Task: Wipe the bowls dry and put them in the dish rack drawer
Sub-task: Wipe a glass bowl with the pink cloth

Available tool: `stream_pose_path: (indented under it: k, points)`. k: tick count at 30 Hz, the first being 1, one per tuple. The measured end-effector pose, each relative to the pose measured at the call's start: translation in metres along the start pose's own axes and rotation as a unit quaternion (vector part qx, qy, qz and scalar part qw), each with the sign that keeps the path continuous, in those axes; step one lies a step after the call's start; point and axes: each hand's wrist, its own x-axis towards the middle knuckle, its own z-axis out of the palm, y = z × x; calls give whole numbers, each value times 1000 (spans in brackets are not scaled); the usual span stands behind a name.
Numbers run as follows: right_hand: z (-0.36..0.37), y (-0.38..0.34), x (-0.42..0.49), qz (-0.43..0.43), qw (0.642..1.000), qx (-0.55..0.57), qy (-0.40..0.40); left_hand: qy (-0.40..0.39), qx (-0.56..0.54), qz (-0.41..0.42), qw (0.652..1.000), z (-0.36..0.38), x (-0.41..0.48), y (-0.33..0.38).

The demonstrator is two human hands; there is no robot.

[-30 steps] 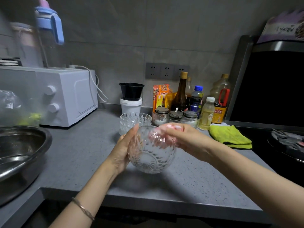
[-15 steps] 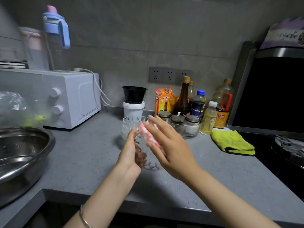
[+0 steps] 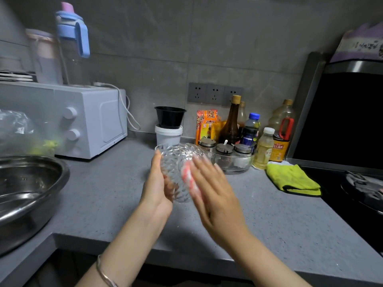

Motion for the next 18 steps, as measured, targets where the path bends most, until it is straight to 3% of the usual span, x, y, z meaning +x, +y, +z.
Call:
stream_pose_path:
  k: [3, 9, 12, 14, 16, 18]
  points:
    - [1, -4, 1, -40, 999, -18, -11, 8, 13, -14, 1000, -3, -1, -5]
    - [-3, 12, 0, 22, 1000, -13, 7, -6, 5, 2, 1000, 1, 2, -5]
    - [3, 3, -12, -29, 999, -26, -4, -13, -9, -26, 1000, 1, 2, -12]
    - [3, 3, -5, -64, 996, -60, -10, -61, 10, -43, 997, 5, -1, -20]
    - [-2, 8, 8, -28, 996, -81, -1, -65, 46, -28, 996, 11, -3, -26]
    - [-13, 19, 19, 84, 996, -25, 16, -40, 58, -25, 997, 15, -5, -28]
